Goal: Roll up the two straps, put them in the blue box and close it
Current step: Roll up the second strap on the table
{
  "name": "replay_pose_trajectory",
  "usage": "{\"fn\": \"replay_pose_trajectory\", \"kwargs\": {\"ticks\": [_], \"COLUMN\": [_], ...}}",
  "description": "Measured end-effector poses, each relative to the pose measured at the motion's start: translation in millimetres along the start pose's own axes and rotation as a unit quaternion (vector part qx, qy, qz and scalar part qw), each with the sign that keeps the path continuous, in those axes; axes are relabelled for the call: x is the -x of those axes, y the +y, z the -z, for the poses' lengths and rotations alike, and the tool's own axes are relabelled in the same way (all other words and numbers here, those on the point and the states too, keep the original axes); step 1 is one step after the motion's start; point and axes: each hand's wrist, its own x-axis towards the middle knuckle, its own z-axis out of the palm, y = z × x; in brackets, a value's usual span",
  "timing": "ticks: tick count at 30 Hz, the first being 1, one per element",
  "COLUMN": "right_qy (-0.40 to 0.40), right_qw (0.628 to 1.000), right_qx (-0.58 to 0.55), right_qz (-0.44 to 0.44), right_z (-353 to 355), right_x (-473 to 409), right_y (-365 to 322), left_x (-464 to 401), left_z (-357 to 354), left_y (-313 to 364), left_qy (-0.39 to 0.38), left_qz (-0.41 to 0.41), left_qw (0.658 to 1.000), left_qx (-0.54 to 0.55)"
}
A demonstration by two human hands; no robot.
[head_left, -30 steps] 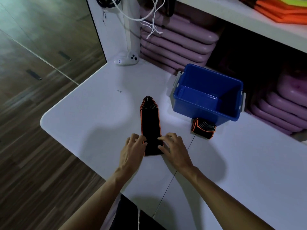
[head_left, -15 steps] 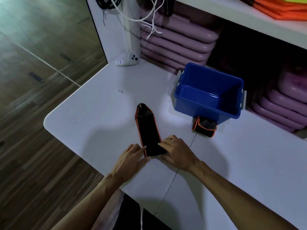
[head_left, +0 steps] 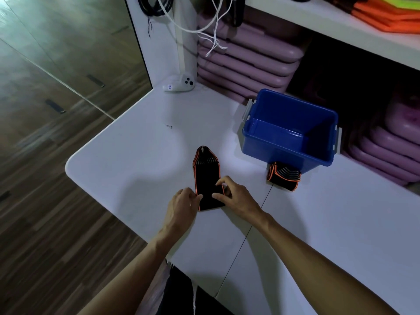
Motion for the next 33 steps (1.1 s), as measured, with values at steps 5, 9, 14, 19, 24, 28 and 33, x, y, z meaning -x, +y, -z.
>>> {"fn": "replay_pose_trajectory", "kwargs": {"ticks": [5,9,14,19,24,28,33], "right_qy": [0.04,0.059,0.117,0.018,-0.007,-0.04,-0.052], "right_qw": [0.999,0.996,0.985,0.97,0.964,0.982,0.996], "right_qx": [-0.001,0.064,0.102,0.194,0.206,0.144,0.068], "right_qz": [-0.006,-0.003,0.074,0.143,0.168,0.115,0.027], "right_z": [-4.1,-11.5,-13.1,-7.4,0.9,8.7,2.4], "right_x": [-6.4,-2.0,4.9,21.2,14.9,11.0,8.8], "right_y": [6.2,12.1,6.5,20.4,16.4,5.2,-2.8], "left_x": [3.8,7.0,9.8,8.4,10.4,5.8,-4.9], "left_z": [3.0,5.3,11.4,16.6,15.5,9.5,6.8], "left_y": [7.3,-5.5,-3.9,-7.5,-4.8,-1.9,3.6], "left_qy": [0.011,-0.036,-0.047,-0.056,-0.063,-0.031,-0.003], "left_qz": [-0.082,-0.167,-0.196,-0.205,-0.139,-0.08,-0.009], "left_qw": [0.996,0.983,0.972,0.971,0.987,0.996,0.999], "left_qx": [0.033,-0.066,-0.123,-0.105,-0.059,-0.026,-0.036]}}
